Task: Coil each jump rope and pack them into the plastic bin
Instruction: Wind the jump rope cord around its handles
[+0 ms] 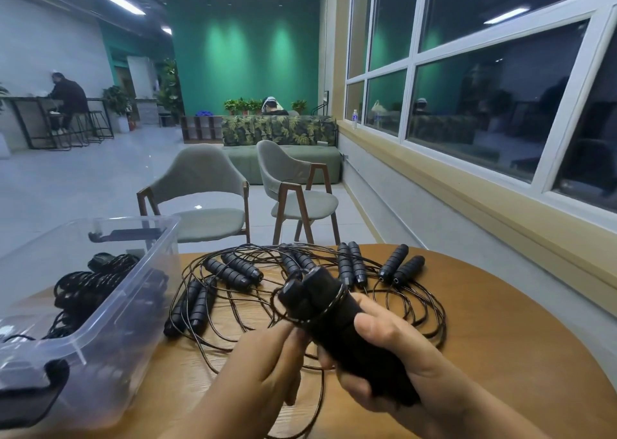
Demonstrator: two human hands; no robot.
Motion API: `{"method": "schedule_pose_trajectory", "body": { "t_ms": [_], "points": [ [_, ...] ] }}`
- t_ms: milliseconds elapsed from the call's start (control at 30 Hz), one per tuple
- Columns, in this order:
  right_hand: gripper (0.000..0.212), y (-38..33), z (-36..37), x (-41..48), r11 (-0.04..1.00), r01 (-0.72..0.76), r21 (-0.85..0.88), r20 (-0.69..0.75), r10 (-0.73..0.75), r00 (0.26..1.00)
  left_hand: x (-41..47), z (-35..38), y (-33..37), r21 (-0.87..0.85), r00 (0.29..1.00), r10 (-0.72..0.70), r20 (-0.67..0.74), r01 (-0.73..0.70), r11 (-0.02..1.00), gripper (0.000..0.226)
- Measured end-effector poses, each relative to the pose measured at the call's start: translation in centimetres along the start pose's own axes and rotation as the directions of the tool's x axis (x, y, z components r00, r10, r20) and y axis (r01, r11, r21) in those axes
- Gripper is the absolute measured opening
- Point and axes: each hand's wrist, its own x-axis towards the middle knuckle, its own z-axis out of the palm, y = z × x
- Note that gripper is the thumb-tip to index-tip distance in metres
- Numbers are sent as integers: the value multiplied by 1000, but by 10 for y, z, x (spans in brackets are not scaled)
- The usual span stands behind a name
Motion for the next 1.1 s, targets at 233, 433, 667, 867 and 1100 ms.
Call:
{"method": "schedule_pose_trajectory", "body": {
  "t_ms": [233,433,667,867,1100],
  "points": [
    [58,-12,4,-2,990,46,-137,-311,-87,946,-2,3,3,-60,999,42,-26,-44,997,18],
    [60,-19,1,-1,897,-43,-440,-517,-214,829,-2,-1,9,-222,999,-32,-18,27,975,17],
    [44,-17,-10,-3,569,-278,-774,-444,-173,879,-1,-13,15,35,998,27,-58,-25,999,27],
    [49,-12,-2,1,352,-394,-849,-349,185,919,-2,-23,8,228,985,147,89,-164,960,31],
    [38,-19,11,0,475,-268,-839,-39,438,898,1,-33,9,32,955,242,173,-251,967,32]
  ]
}}
